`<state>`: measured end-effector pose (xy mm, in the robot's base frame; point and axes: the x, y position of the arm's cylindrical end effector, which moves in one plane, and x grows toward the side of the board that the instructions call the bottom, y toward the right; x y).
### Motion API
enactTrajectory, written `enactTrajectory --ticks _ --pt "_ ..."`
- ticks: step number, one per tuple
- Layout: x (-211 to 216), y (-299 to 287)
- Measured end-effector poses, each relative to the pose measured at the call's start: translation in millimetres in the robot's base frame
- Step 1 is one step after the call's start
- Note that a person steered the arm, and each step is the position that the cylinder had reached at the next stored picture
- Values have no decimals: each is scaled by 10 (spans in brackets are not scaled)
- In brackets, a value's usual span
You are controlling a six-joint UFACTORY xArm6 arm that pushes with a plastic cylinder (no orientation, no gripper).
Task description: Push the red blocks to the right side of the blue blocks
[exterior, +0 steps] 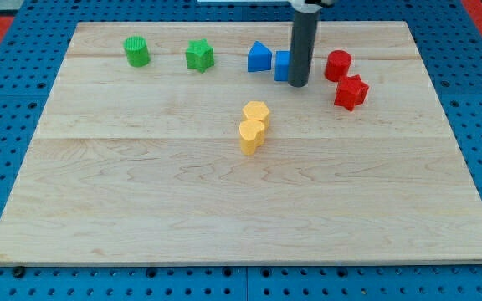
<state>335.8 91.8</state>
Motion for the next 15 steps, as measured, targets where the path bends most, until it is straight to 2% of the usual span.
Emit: enactTrajectory --ticks 1,5,6,8,9,12,13,15 --pt "-24 131" --pt "-99 1370" --pt "143 1638" --pt "575 859" --pt "530 376" --pt "388 428" --pt "637 492" --pt "461 537"
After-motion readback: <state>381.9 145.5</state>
